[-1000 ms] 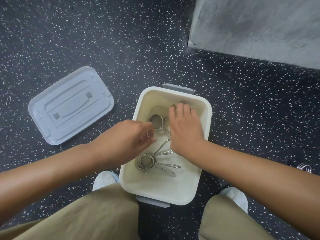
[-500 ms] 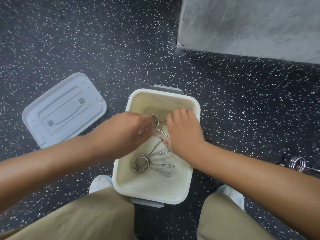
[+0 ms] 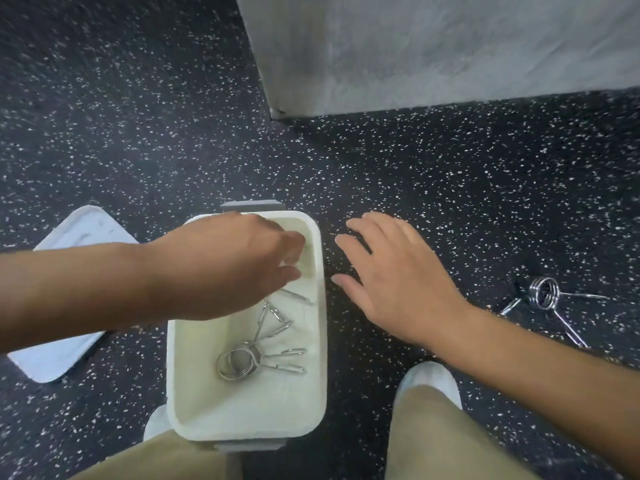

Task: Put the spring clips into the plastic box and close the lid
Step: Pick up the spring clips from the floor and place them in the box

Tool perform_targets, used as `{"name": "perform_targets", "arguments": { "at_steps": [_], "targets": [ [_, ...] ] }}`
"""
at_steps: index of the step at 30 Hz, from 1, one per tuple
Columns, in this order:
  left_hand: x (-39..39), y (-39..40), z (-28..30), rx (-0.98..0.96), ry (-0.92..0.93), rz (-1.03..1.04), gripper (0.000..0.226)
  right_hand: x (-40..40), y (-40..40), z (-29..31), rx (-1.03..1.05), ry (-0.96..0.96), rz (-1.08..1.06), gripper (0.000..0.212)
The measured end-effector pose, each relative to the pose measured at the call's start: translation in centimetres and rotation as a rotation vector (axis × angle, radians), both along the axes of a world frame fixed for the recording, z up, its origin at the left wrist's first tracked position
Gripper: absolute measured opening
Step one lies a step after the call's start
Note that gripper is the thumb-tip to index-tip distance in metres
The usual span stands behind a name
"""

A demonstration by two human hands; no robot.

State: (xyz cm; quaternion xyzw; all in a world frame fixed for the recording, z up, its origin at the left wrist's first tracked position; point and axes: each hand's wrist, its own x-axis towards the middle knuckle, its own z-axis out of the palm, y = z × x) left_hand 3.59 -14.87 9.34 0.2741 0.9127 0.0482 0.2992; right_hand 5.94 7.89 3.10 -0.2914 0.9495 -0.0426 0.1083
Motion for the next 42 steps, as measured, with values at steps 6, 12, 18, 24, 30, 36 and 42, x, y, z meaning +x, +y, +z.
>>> {"name": "perform_targets", "arguments": {
  "at_steps": [6,12,18,24,30,36,42],
  "targets": [
    [-1.9,7.2,0.4,-0.038,-0.027,-0.232,0.028,1.3,7.0,-2.1,0.014,-0.088,-0.171,0.050],
    [-2.1,15.2,-2.6,0.043,-0.060,-0.281,0.026,2.2,14.4,-4.2,0.105,-0.180,-0.349,0.049],
    [-0.5,23.3,-7.9,0.090,-0.088,-0.195,0.026,2.5,23.6,-5.9,0.203,-0.209,-0.635,0.046],
    [3.2,29.8,-13.2,0.162,-0.215,-0.034,0.039,3.6,30.1,-7.4,0.279,-0.342,-0.755,0.067],
    [6.9,35.0,-16.7,0.134,-0.198,0.066,0.081,4.6,32.2,-8.7,0.429,-0.467,-0.701,0.105],
    [8.9,37.1,-18.7,0.004,-0.017,0.003,0.117,3.9,32.5,-9.4,0.486,-0.451,-0.638,0.099],
    [7.1,36.2,-18.9,0.072,-0.031,-0.046,0.099,3.5,32.8,-9.7,0.492,-0.466,-0.623,0.083]
  ]
}}
